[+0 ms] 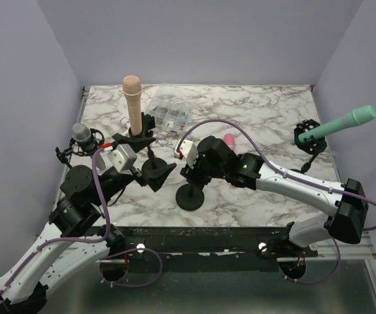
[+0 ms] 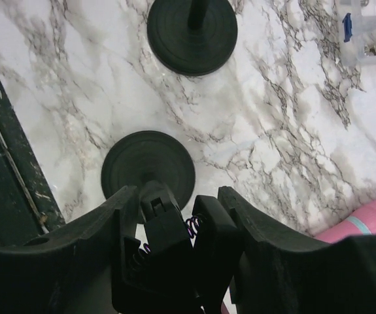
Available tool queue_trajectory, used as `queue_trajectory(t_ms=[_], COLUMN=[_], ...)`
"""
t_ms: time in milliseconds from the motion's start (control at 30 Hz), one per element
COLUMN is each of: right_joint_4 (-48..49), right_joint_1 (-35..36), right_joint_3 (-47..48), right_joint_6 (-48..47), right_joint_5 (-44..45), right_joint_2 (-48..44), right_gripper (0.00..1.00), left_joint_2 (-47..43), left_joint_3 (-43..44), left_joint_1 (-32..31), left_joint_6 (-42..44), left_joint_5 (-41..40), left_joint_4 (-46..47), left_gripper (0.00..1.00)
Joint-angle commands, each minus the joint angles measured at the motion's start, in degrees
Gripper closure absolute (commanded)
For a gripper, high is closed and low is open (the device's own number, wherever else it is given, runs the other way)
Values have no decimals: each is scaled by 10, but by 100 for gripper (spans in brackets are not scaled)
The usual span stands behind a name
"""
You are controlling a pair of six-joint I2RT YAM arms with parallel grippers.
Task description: Remove the microphone from the stand
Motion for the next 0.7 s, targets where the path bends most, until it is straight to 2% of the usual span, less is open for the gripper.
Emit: queue_trajectory(t_ms=[0, 133, 233, 300, 467, 667], right_joint_4=[13, 39, 75, 82, 95, 52], right_joint_1=[2, 3, 2, 1, -38, -137], right_joint_3=[5, 8, 12, 36, 123, 281], right_joint_6=[14, 47, 65, 79, 85, 143], right_joint_5=[57, 109, 171, 235, 331, 333], right_joint_2=[-5, -11, -10, 6, 87, 206], right_gripper=[55, 80, 82, 90, 95, 99], left_joint_2=[0, 2, -3, -9, -22, -42], left_joint_3=[4, 10, 7, 4, 4, -1], left_joint_1=[-3, -3, -3, -3, -3, -3], left_joint_6=[6, 6, 4, 4, 2, 1], left_joint_5=[-3, -6, -7, -18, -33, -53], left_joint_4=[-10, -15, -12, -9, -9, -4], left_gripper=[1, 1, 1, 1, 1, 1])
